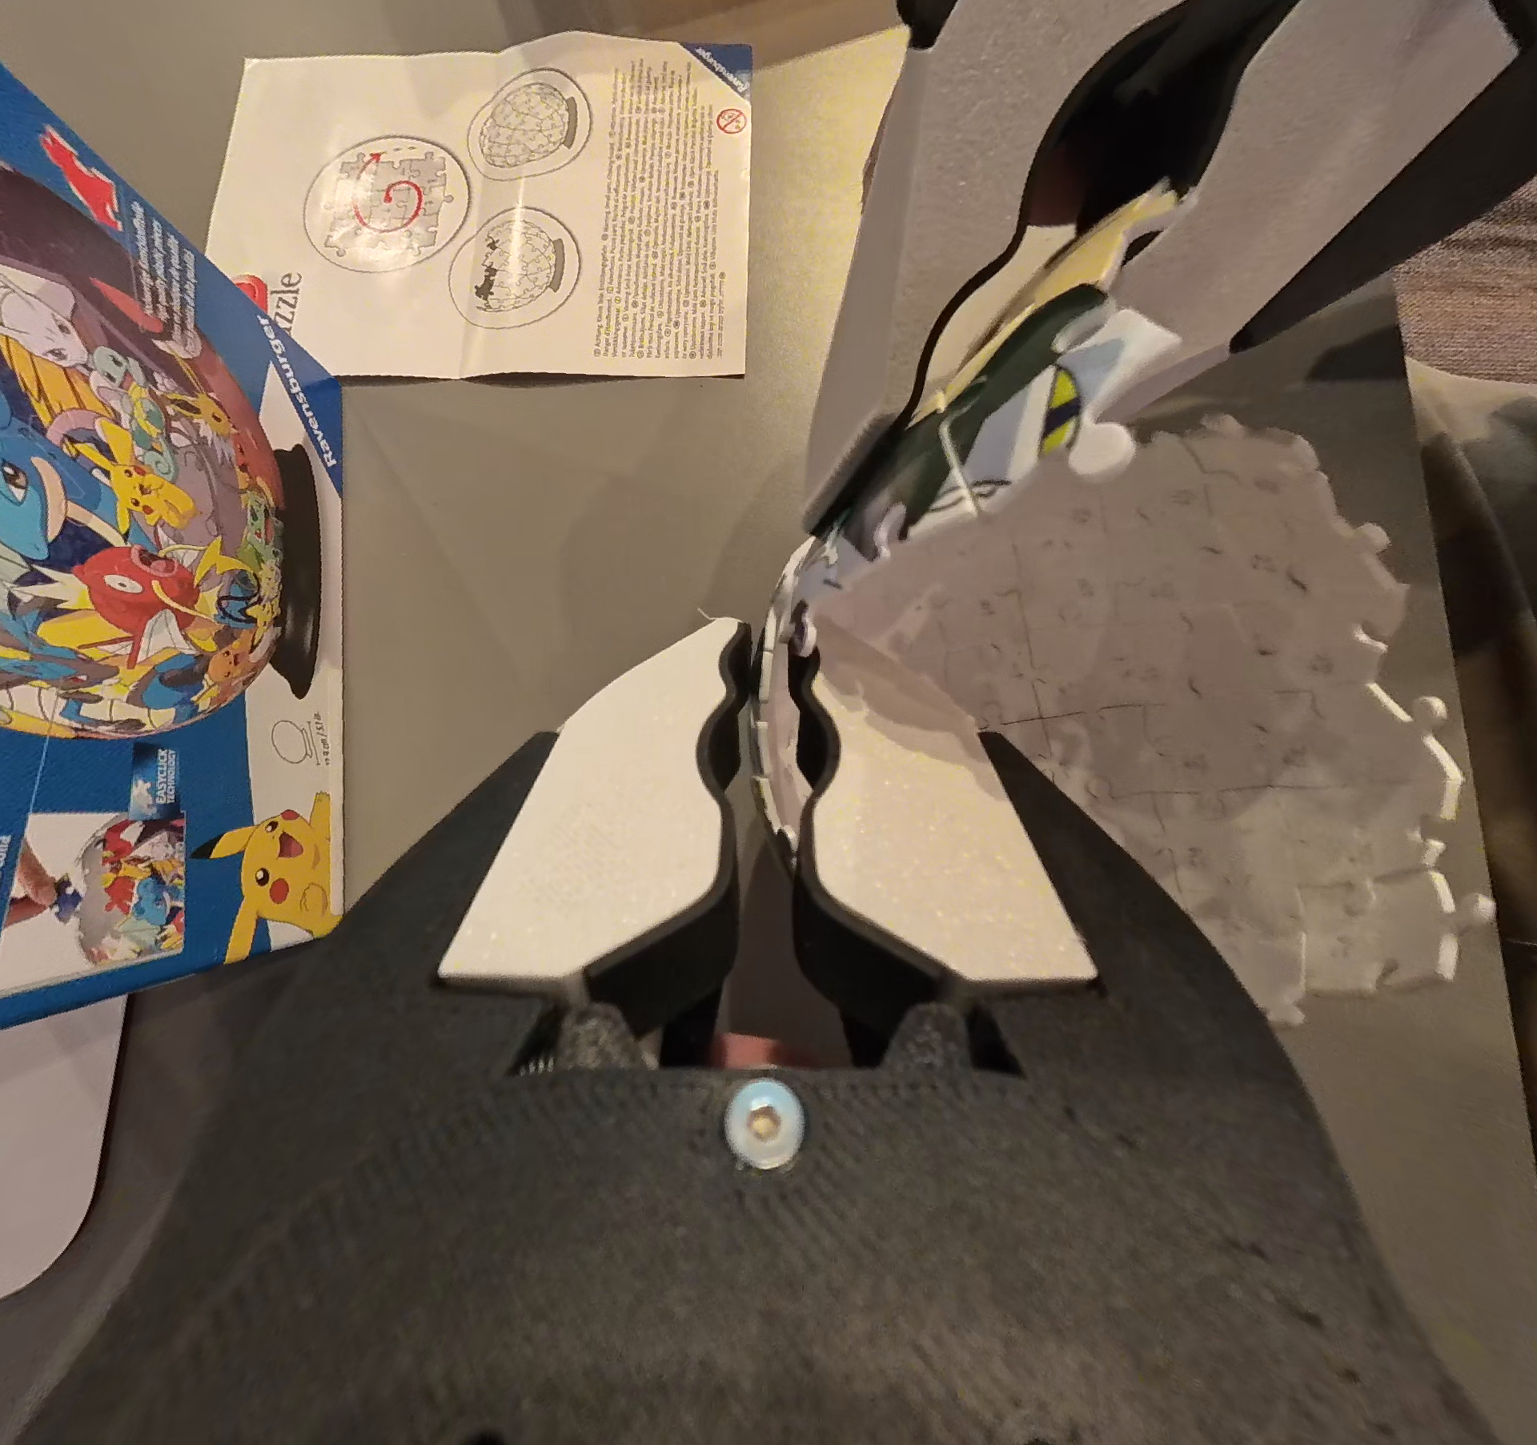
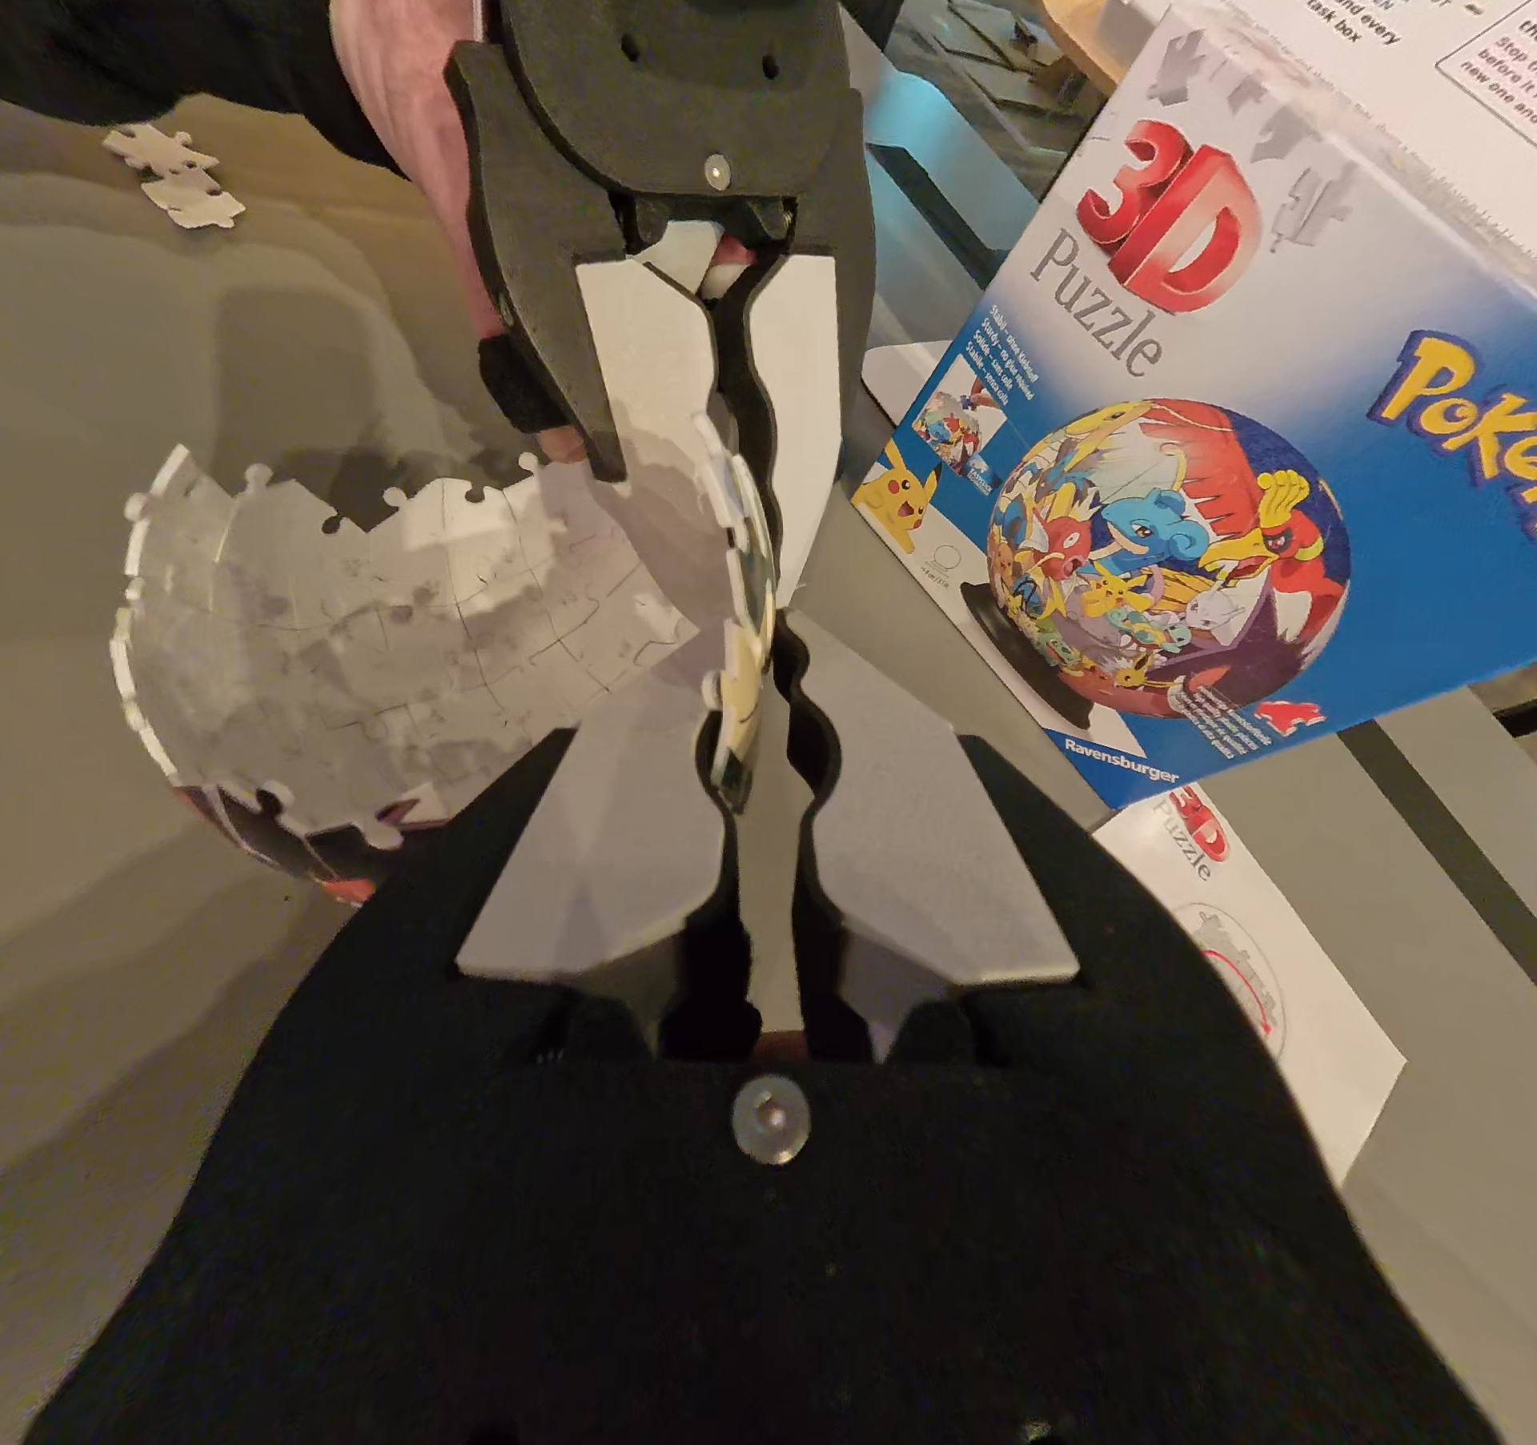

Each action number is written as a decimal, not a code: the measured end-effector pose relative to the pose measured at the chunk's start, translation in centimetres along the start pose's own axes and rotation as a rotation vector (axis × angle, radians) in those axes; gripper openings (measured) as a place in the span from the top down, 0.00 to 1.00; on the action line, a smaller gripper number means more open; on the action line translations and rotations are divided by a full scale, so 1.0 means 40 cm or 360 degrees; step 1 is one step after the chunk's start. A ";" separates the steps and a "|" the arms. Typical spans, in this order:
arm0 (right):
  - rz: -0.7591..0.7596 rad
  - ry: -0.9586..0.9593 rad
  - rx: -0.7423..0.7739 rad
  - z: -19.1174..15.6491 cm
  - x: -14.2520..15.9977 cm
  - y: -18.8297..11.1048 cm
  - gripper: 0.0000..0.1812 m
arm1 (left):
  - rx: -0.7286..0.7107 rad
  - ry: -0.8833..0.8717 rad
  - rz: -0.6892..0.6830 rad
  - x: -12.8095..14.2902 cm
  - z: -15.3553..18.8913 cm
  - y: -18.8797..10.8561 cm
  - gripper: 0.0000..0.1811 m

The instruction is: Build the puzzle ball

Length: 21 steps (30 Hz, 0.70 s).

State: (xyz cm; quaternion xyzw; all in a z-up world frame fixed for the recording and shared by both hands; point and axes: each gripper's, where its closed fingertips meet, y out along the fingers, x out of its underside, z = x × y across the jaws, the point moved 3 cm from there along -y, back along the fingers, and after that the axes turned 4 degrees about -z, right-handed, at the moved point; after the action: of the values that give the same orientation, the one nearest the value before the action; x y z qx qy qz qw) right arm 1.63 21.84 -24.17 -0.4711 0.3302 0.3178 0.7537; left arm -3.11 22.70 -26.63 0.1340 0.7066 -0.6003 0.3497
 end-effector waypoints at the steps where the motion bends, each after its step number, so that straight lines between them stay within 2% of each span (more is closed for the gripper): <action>1: 0.0003 0.0009 -0.0005 0.001 0.000 0.000 1.00 | 0.0003 -0.0003 0.0002 0.000 0.000 0.000 0.96; 21: -0.0011 0.0045 0.0041 0.014 0.014 0.006 0.99 | 0.0026 -0.0074 -0.0003 -0.006 -0.009 0.011 0.97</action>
State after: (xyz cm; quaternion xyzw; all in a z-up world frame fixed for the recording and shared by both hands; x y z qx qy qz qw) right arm 1.89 22.55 -24.54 -0.4668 0.3431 0.3042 0.7562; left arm -2.81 23.18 -26.79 0.1221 0.6934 -0.6095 0.3644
